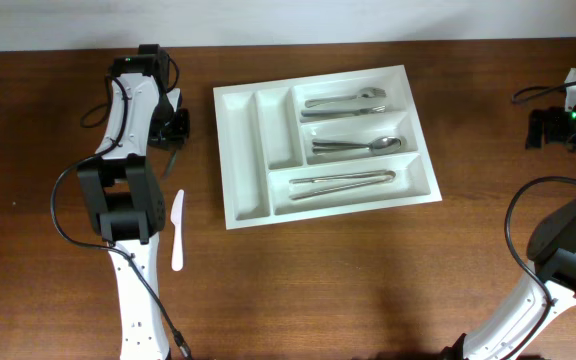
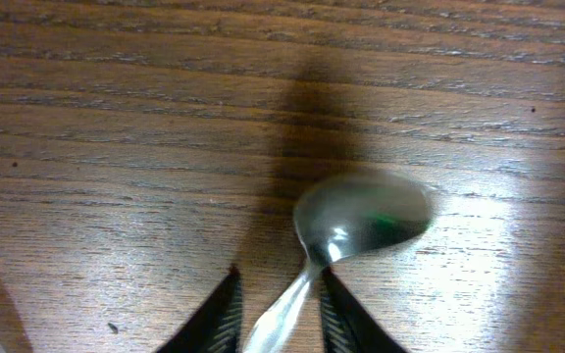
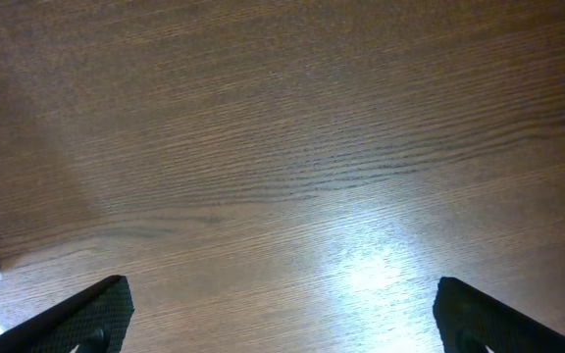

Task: Pack container
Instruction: 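Lower the left gripper onto a small spoon's neck and close, then lift the spoon and move it to the tray's left edge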

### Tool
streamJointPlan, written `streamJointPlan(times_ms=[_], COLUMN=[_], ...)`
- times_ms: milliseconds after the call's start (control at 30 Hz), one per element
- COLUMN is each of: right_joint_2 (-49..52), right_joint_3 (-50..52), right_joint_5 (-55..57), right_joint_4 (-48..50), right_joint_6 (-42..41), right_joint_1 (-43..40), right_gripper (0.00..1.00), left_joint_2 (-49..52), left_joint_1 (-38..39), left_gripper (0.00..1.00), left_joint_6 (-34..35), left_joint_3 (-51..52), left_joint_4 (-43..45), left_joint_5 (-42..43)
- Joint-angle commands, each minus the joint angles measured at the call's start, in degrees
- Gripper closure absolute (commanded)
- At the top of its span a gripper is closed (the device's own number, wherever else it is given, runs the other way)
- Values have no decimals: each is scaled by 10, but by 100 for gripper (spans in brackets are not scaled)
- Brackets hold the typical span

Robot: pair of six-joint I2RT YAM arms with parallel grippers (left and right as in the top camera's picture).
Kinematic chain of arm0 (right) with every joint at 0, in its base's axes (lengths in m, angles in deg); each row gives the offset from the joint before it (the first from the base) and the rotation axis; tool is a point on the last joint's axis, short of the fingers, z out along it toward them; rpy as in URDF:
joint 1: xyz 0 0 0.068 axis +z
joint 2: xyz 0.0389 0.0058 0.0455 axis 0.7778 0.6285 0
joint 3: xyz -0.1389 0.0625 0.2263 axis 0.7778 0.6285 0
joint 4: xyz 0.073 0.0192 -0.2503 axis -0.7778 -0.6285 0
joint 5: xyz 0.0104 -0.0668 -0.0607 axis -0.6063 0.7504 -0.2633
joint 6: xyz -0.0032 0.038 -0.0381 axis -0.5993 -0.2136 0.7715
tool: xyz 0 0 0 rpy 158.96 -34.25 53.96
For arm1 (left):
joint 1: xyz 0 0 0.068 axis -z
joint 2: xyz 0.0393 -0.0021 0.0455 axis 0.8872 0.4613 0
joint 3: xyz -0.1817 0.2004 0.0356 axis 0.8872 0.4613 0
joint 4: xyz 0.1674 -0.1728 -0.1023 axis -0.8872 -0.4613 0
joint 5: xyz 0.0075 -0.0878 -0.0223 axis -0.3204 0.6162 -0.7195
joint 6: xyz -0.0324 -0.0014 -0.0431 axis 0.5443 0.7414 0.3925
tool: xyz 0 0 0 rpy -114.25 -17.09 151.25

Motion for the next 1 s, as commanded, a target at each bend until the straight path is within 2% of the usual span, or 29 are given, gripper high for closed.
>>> streamJointPlan(times_ms=[0, 200, 333, 667, 700, 767, 833, 867, 967], right_joint_2=[3, 3, 3, 3, 3, 3, 3, 3, 3], right_joint_3=[3, 3, 3, 3, 3, 3, 3, 3, 3], right_joint_5=[-3, -3, -3, -3, -3, -3, -3, -3, -3], right_joint_4=[0, 0, 0, 0, 0, 0, 0, 0, 0], right_joint_6=[-6, -6, -6, -6, -6, -6, -6, -6, -6], right_joint_1=[-3, -3, -3, -3, -3, -3, -3, -3, -3], right_gripper=[1, 1, 1, 1, 1, 1, 1, 1, 1], left_joint_2=[8, 8, 8, 8, 8, 8, 8, 8, 8], left_joint_1=[-3, -3, -3, -3, -3, -3, -3, -3, -3], left_gripper=[78, 87, 98, 98, 95, 61, 33, 26, 24], left_joint_6=[-1, -1, -1, -1, -1, -1, -1, -1, -1], left_joint_3=[1, 1, 1, 0, 0, 0, 0, 0, 0], left_joint_4=[1, 2, 2, 4, 6, 9, 13, 14, 23], left_joint_5=[0, 0, 0, 0, 0, 0, 0, 0, 0])
